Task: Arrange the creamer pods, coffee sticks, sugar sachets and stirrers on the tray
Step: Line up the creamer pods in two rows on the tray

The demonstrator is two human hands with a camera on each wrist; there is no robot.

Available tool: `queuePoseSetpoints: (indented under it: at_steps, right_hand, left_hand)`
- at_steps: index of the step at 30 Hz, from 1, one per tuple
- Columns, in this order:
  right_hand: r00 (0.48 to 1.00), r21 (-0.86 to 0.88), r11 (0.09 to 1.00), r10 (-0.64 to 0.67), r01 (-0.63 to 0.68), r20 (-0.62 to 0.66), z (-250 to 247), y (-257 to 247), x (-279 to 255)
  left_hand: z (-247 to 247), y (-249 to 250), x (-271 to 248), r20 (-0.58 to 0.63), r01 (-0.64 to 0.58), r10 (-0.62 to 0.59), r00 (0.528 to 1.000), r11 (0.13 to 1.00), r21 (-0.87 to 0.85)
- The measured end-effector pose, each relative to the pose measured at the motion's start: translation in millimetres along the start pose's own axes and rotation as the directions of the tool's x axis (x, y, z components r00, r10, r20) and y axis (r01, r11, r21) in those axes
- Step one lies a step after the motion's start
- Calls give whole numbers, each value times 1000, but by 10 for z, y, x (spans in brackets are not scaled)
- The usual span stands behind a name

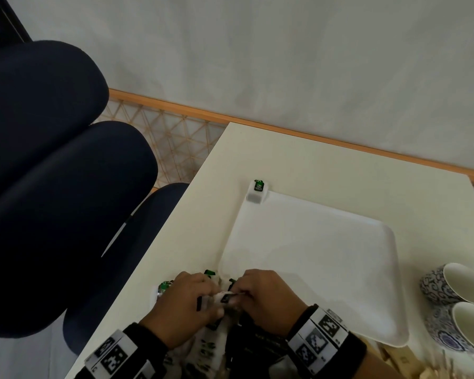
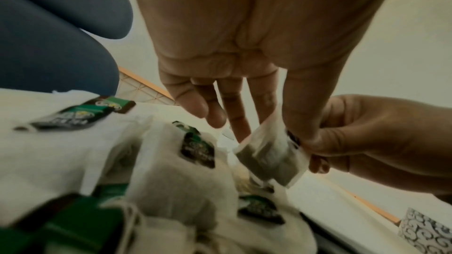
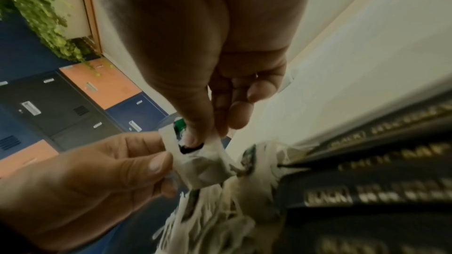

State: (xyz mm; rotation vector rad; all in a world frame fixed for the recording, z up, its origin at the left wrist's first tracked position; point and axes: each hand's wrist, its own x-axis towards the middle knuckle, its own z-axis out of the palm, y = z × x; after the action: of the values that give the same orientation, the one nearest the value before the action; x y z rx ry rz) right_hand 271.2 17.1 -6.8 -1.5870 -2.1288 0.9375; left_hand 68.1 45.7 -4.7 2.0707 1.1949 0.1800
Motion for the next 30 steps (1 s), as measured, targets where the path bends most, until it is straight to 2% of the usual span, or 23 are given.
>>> queuePoseSetpoints:
  at_steps: [2, 5, 8, 10, 14, 16, 18, 21, 23, 24, 25, 28, 30]
  right_hand:
    - [1000, 8, 1000, -9, 10, -26, -57, -16, 7]
    - [999, 85, 996, 25, -21, -46, -128, -50, 3]
    - [991, 237, 969, 90, -64, -101, -159, -101, -6]
    - [982, 294, 952, 127, -82, -138, -180, -133, -7]
    - [968, 420, 904, 170, -79, -185, -242, -219, -8]
    - [954, 385, 922, 150, -39, -261, -272, -218, -4]
    - [950, 393, 919, 149, -30, -274, -330, -200, -10]
    - [992, 522, 852, 93, -38, -80, -455, -227, -61]
    - [997, 517, 853, 38, -70, 72, -499, -281, -85]
    - [994, 487, 870, 32, -80, 105, -485, -294, -82]
    - [994, 449, 890, 35, -76, 100, -457, -302, -72]
    - [998, 304, 953, 19, 0, -59, -334, -242, -9]
    - [991, 292, 956, 23, 16, -128, -271, -199, 24]
  left_hand:
    - [-1, 12, -2, -19, 7, -10, 1000, 994, -109]
    - [-17, 0, -1, 8, 91, -92, 996, 960, -265]
    - [-60, -11, -24, 87, 105, -71, 994, 864, -492]
    - [-95, -3, -39, 107, 116, -65, 992, 807, -580]
    - [-134, 17, -58, 82, 122, -91, 993, 770, -626]
    - [-130, 36, -54, 56, 123, -113, 992, 772, -624]
    - [-107, 13, -46, 2, 130, -160, 987, 794, -594]
    - [-95, -71, -40, -80, 158, -229, 970, 845, -512]
    - [-89, -75, -42, -97, 159, -237, 967, 853, -497]
    - [-93, -63, -47, -108, 150, -232, 967, 857, -493]
    - [-105, -19, -59, -109, 139, -218, 970, 862, -487]
    - [-109, 63, -70, -92, 77, -140, 986, 866, -494]
    - [-93, 76, -66, -85, 47, -105, 991, 858, -512]
